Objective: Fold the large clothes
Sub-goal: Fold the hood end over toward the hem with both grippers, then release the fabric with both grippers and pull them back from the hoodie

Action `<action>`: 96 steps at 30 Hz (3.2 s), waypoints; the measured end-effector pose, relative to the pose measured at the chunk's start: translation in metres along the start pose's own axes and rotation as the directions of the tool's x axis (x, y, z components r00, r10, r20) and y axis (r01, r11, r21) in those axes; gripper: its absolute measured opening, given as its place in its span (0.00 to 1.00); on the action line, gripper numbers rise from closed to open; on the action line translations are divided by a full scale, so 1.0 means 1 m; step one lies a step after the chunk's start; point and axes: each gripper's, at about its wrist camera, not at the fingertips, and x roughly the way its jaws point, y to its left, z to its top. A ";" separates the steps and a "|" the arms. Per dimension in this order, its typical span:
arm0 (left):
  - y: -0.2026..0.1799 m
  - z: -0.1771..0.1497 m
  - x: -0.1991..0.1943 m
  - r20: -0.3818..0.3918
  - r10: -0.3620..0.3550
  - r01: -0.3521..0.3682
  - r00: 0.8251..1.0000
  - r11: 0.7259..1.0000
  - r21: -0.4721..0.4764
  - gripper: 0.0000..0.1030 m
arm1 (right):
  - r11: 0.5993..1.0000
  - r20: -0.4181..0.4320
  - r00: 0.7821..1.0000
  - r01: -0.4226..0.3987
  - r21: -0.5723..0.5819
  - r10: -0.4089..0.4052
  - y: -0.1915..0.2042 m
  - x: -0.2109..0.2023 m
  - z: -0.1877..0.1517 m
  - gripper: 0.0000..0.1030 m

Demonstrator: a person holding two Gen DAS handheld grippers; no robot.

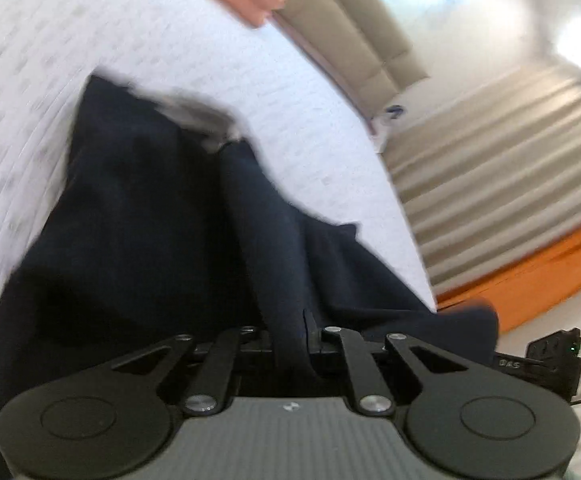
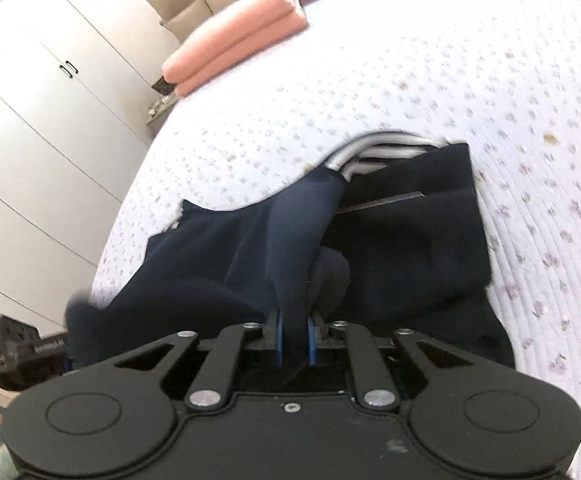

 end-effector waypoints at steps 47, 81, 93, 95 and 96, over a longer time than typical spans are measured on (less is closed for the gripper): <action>-0.084 -0.072 0.047 -0.386 0.139 -0.055 0.912 0.974 0.222 0.35 | 0.935 -0.072 0.993 0.061 -0.350 -0.092 -0.002 0.015 -0.081 0.23; -0.005 -0.241 -0.215 0.149 0.234 -0.263 0.961 0.939 0.221 0.69 | 0.864 0.310 0.863 0.467 -0.189 -0.399 -0.027 -0.122 -0.272 0.77; 0.049 -0.298 -0.216 0.058 0.284 -0.288 0.957 0.952 0.102 0.71 | 0.952 0.151 0.939 0.305 0.042 -0.307 -0.110 -0.117 -0.339 0.78; 0.058 -0.303 -0.210 0.040 0.250 -0.252 0.967 0.966 0.062 0.71 | 0.965 0.129 0.956 0.261 0.025 -0.262 -0.112 -0.110 -0.341 0.78; 0.064 -0.304 -0.207 0.035 0.226 -0.227 0.974 0.973 0.033 0.71 | 0.966 0.127 0.959 0.257 0.002 -0.255 -0.111 -0.107 -0.343 0.78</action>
